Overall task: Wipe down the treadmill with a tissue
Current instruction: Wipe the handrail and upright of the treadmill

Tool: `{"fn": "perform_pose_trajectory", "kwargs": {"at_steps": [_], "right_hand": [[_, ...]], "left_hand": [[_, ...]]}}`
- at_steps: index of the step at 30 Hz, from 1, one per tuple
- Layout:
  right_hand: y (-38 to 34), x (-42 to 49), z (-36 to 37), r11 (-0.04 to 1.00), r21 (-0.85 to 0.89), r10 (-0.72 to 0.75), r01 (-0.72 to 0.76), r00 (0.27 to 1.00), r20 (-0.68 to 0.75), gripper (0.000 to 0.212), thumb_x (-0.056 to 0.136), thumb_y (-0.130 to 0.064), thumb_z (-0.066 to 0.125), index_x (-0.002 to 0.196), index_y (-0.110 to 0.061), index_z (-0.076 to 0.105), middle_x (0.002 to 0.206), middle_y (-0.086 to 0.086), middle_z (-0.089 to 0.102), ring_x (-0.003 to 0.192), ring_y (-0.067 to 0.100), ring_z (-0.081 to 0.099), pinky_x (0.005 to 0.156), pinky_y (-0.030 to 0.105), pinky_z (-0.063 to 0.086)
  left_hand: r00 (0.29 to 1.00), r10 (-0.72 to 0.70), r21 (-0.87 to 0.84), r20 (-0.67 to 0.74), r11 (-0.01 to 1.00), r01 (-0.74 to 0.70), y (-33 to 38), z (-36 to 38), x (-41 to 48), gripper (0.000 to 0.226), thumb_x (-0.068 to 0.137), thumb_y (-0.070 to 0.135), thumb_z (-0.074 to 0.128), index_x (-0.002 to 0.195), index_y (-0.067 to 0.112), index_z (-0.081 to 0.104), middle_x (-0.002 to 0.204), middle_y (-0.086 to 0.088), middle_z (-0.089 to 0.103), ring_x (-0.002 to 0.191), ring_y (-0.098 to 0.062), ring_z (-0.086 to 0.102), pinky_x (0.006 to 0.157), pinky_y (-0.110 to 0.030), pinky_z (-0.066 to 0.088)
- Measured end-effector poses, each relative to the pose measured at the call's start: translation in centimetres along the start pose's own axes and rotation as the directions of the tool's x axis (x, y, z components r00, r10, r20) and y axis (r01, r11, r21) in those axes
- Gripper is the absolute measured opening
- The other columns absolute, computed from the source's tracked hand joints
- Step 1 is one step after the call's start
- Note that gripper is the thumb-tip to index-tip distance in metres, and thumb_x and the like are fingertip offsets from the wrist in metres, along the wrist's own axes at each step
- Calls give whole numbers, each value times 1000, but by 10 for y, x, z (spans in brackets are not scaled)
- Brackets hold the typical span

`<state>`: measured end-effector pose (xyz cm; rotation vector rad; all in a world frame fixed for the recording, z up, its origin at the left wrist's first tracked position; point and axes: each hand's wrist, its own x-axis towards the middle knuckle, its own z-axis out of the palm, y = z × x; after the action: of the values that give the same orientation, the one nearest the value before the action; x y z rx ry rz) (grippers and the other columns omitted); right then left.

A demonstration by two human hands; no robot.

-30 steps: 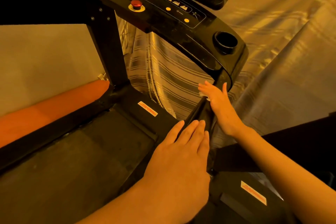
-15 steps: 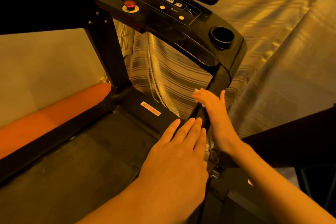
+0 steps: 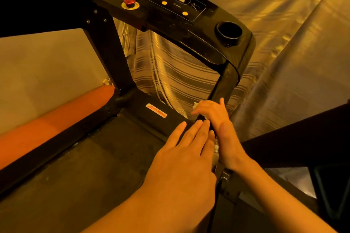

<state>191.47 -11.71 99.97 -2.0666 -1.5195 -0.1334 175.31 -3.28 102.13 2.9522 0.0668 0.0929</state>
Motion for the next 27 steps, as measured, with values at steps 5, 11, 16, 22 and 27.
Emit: {"fn": "perform_pose_trajectory", "kwargs": {"at_steps": [5, 11, 16, 22, 27], "right_hand": [[83, 47, -7, 989, -144, 27, -43, 994, -108, 36, 108, 0, 41, 131, -21, 59, 150, 5, 53, 153, 22, 32, 120, 72, 0], [14, -12, 15, 994, 96, -30, 44, 988, -148, 34, 104, -5, 39, 130, -12, 61, 142, 3, 57, 145, 23, 44, 128, 52, 9], [65, 24, -10, 1000, -25, 11, -13, 999, -46, 45, 111, -45, 29, 143, -23, 51, 160, 8, 42, 157, 24, 23, 125, 67, 1], [30, 9, 20, 947, 278, 226, -158, 947, -230, 92, 104, -72, 12, 156, 0, 36, 171, 11, 21, 161, 23, 4, 129, 47, -8], [26, -34, 33, 933, 344, 167, -100, 971, -170, 85, 105, -67, 7, 163, -4, 9, 174, 5, -2, 161, 26, -9, 129, 49, -9]], "left_hand": [[999, 4, 23, 31, 1000, -5, 0, -3, -1, 101, 63, 46, -21, 159, 17, -23, 165, -4, -37, 150, -17, -38, 108, -39, -35], [997, -39, -19, -69, 999, 37, -1, -1, 2, 88, 82, 48, 12, 161, 10, 20, 171, -16, 14, 159, -23, 5, 128, -38, -5], [999, -27, 8, 48, 1000, 26, 3, -10, -2, 91, 76, 50, -12, 160, 19, -20, 166, -1, -35, 150, -14, -37, 113, -37, -32], [999, -26, 30, 48, 999, 25, 1, -11, -1, 89, 77, 52, -9, 161, 24, -20, 167, 2, -32, 151, -12, -35, 110, -32, -32], [993, -73, 113, 92, 992, 62, 9, -19, 13, 70, 104, 50, 11, 161, 24, -19, 167, 0, -32, 154, -18, -30, 122, -38, -23]]}}
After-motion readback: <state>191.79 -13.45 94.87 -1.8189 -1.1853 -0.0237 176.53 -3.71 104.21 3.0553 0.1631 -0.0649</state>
